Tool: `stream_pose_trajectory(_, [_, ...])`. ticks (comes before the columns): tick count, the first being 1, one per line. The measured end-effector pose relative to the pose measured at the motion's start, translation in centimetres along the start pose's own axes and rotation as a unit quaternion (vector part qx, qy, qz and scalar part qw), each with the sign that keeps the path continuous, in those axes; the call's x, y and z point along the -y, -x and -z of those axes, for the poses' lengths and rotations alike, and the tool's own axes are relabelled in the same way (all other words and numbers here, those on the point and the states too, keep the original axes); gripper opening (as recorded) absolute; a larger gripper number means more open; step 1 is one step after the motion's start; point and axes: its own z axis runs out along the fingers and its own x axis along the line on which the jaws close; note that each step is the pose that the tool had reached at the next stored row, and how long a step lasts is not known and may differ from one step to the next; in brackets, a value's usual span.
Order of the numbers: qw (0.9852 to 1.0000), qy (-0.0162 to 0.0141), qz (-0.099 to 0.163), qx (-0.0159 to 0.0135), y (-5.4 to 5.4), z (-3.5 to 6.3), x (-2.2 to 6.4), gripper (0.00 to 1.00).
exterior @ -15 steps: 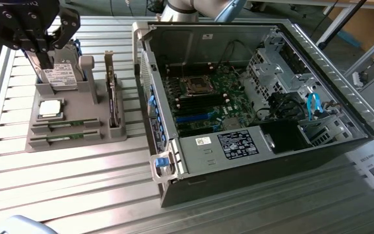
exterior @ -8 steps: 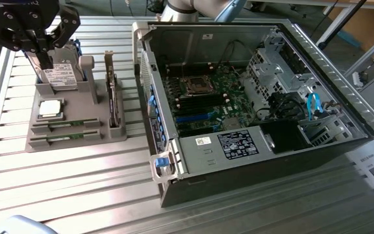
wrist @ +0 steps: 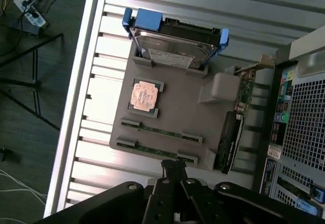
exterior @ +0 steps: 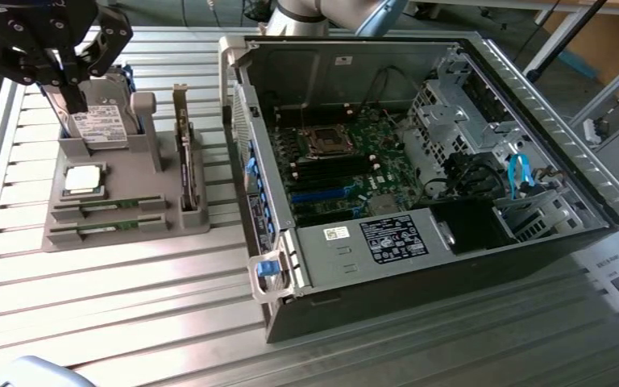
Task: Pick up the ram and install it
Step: 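Pick up the ram and move it above insertion slot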
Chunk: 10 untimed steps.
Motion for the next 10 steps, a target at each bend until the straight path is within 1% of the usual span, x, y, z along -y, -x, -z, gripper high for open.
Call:
stream_pose_trajectory(3, [0.9999, 0.0036, 0.012, 0.0, 0.0, 0.01, 0.0, 0.1])
stream_pose_trajectory(9, [0.9994, 0.0117, 0.033, 0.0006, 0.0, 0.0, 0.0, 0.1])
stream_pose_trajectory(10, [0.9993, 0.0124, 0.034, 0.0007, 0.0, 0.0, 0.0, 0.1])
